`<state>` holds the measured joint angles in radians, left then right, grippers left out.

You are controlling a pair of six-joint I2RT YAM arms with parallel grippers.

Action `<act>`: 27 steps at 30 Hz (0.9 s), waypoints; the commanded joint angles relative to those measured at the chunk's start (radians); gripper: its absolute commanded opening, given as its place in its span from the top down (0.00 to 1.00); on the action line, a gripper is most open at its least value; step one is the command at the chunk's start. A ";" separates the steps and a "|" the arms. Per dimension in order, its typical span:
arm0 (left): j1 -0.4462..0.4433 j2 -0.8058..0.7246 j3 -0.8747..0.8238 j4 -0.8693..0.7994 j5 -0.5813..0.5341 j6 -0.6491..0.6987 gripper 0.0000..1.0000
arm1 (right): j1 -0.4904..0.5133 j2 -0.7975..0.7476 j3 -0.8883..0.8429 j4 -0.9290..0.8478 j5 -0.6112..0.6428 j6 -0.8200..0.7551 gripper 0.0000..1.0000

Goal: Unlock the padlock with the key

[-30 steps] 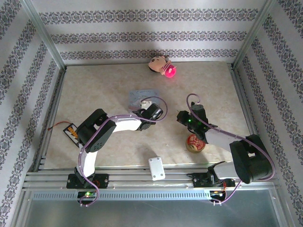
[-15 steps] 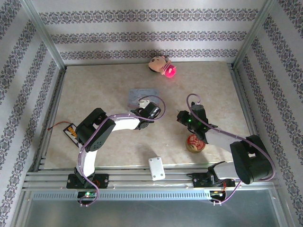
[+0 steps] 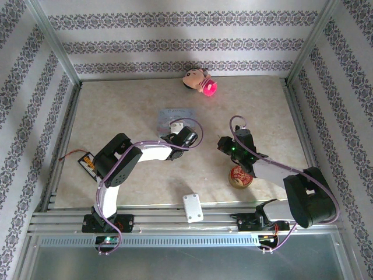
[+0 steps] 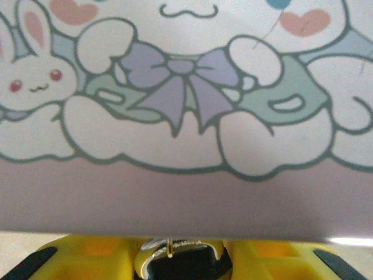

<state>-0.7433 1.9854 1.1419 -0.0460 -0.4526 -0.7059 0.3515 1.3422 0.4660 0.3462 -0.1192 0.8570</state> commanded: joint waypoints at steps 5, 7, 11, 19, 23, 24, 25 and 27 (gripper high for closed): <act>0.015 -0.026 -0.009 0.041 -0.015 0.028 0.78 | 0.022 -0.011 -0.031 0.009 -0.002 -0.004 1.00; 0.015 -0.032 -0.007 0.032 0.008 0.015 0.79 | 0.033 -0.008 -0.037 0.018 -0.007 -0.006 1.00; 0.015 -0.037 0.017 -0.033 0.047 -0.021 0.79 | 0.057 0.000 -0.054 0.051 -0.027 -0.003 1.00; 0.015 -0.049 0.113 -0.231 0.173 -0.151 0.82 | 0.138 -0.002 -0.106 0.170 -0.099 -0.021 1.00; 0.016 -0.036 0.152 -0.262 0.256 -0.208 0.82 | 0.161 0.029 -0.159 0.299 -0.149 -0.011 1.00; 0.016 -0.036 0.159 -0.266 0.273 -0.218 0.82 | 0.165 0.043 -0.166 0.328 -0.165 -0.015 1.00; 0.018 -0.035 0.167 -0.272 0.290 -0.228 0.83 | 0.170 0.062 -0.169 0.360 -0.186 -0.023 1.00; 0.019 -0.038 0.177 -0.282 0.315 -0.248 0.83 | 0.179 0.105 -0.171 0.429 -0.226 -0.035 1.00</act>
<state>-0.7368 1.9785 1.2816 -0.2790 -0.1955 -0.8890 0.5137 1.4044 0.3099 0.6209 -0.2684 0.8551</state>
